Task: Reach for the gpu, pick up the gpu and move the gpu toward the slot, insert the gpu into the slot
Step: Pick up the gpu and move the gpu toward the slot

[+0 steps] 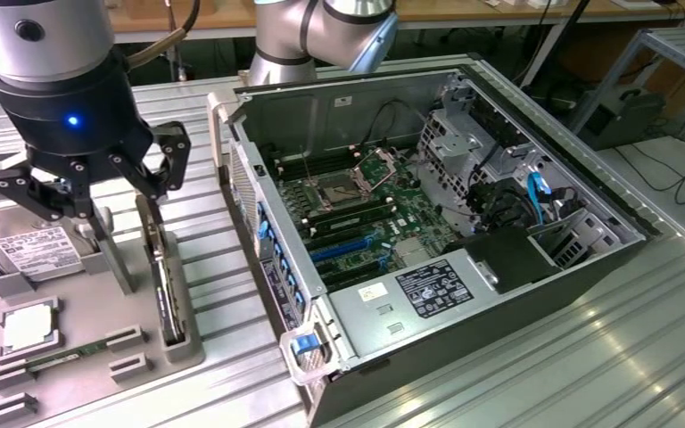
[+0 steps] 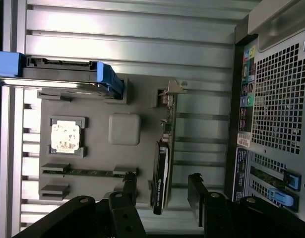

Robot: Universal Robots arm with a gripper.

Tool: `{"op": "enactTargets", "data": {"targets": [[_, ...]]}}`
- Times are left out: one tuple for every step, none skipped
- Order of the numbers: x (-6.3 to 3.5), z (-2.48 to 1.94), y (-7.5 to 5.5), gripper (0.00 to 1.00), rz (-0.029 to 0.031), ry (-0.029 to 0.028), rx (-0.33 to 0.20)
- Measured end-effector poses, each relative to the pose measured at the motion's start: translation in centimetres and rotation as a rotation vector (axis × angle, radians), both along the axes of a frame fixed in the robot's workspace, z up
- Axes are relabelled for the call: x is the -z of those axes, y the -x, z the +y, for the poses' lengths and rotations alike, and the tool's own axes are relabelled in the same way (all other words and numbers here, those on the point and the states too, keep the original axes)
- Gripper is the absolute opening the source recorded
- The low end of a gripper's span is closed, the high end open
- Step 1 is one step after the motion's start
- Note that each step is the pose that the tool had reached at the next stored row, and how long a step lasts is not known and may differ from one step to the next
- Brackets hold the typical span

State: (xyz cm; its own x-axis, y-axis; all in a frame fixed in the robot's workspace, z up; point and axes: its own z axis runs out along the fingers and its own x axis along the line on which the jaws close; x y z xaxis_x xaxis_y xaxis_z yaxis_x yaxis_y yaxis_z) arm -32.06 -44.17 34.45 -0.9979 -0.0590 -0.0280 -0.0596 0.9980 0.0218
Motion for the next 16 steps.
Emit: {"op": "enactTargets", "data": {"targets": [[0.11, -0.01, 0.0, 0.54, 0.0, 0.0, 0.0], [0.22, -0.02, 0.0, 0.54, 0.0, 0.0, 0.0], [0.32, -0.02, 0.0, 0.54, 0.0, 0.0, 0.0], [0.43, -0.03, 0.0, 0.54, 0.0, 0.0, 0.0], [0.56, -0.03, 0.0, 0.54, 0.0, 0.0, 0.0], [0.64, -0.04, 0.0, 0.54, 0.0, 0.0, 0.0], [0.73, -0.04, 0.0, 0.54, 0.0, 0.0, 0.0], [0.8, -0.04, 0.0, 0.54, 0.0, 0.0, 0.0], [0.84, -0.04, 0.0, 0.54, 0.0001, 0.0001, 0.0], [0.87, -0.05, 0.0, 0.54, 0.0001, 0.0001, 0.0], [0.92, -0.08, 0.0, 0.54, 0.0001, 0.0001, 0.0], [0.97, -0.17, 0.0, 0.54, 0.0001, 0.0001, 0.0], [1.0, -0.26, 0.0, 0.54, 0.0, 0.0001, 0.0], [1.04, -0.29, 0.0, 0.54, 0.0, 0.0, 0.0], [1.09, -0.31, 0.0, 0.54, -0.0001, -0.0001, 0.0], [1.12, -0.34, 0.0, 0.54, 0.0, 0.0, 0.0]]}}
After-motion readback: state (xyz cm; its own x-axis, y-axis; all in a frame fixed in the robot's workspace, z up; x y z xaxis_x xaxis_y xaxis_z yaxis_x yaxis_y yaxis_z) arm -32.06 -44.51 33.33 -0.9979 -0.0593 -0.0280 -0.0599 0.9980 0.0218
